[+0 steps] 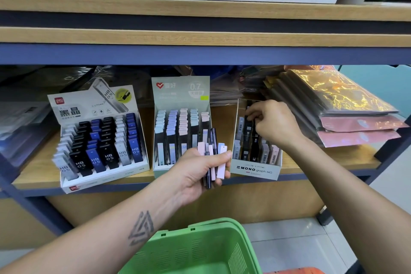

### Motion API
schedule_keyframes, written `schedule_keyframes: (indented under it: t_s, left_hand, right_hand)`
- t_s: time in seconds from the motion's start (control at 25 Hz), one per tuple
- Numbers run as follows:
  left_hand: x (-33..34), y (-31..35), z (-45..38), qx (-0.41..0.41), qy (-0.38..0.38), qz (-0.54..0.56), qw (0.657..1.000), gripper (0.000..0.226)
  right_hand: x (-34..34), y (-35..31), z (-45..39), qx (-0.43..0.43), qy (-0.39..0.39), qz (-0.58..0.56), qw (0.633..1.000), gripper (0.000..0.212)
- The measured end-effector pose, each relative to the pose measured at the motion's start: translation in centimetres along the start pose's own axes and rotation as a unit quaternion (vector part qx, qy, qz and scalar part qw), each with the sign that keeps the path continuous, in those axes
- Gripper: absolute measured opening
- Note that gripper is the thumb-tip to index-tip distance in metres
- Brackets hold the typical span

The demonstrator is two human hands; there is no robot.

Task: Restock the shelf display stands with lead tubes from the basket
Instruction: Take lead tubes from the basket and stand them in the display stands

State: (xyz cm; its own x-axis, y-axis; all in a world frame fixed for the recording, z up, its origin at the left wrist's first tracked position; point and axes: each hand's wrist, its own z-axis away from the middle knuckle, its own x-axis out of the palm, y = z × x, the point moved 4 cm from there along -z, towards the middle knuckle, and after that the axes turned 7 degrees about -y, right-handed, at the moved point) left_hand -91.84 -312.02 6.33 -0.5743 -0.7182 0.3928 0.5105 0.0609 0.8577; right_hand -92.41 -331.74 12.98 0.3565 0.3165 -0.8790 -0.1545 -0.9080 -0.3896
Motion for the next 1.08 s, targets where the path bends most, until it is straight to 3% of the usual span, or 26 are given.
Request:
schedule_keyframes:
  t_s: [0.24,0.36,0.52,0.6,0.72,0.96,1.08]
  left_hand:
    - [0.1,-0.1,0.0,0.0,-0.002,0.001,1.0,0.018]
    - [0.1,-0.1,-0.1,0.002,0.0,0.004,1.0,0.018]
    - [0.2,0.0,-0.1,0.013,0.004,-0.006,1.0,0.021]
    - [0.2,0.2,0.0,0.023,0.012,-0.015,1.0,0.019]
    - [0.2,0.3,0.1,0.037,0.014,-0.021,0.999,0.015]
    - [-0.2,0.4,0.2,0.019,-0.012,0.091,0.996,0.026]
    - [-0.3,0.4,0.2,0.02,-0.005,0.091,0.996,0.026]
  right_hand:
    - [-0.2,0.5,-0.4,0.013,0.019,-0.033,0.999,0.046]
    - [-0.2,0.0,-0.4,0.002,0.025,-0.104,0.994,0.03]
    - [0.2,-3.0,0.9,-0.039,-0.17,-0.267,0.948,0.009]
    - [0.7,-3.8,1.5,-0.048,-0.254,-0.268,0.928,0.016]
    - [1.3,-3.9,1.9,-0.034,-0.319,-0.277,0.906,0.02]
    - [0.7,-2.2,1.6,0.018,-0.274,-0.388,0.88,0.014]
    - [0.3,-1.7,1.7,0.007,-0.273,-0.421,0.865,0.015]
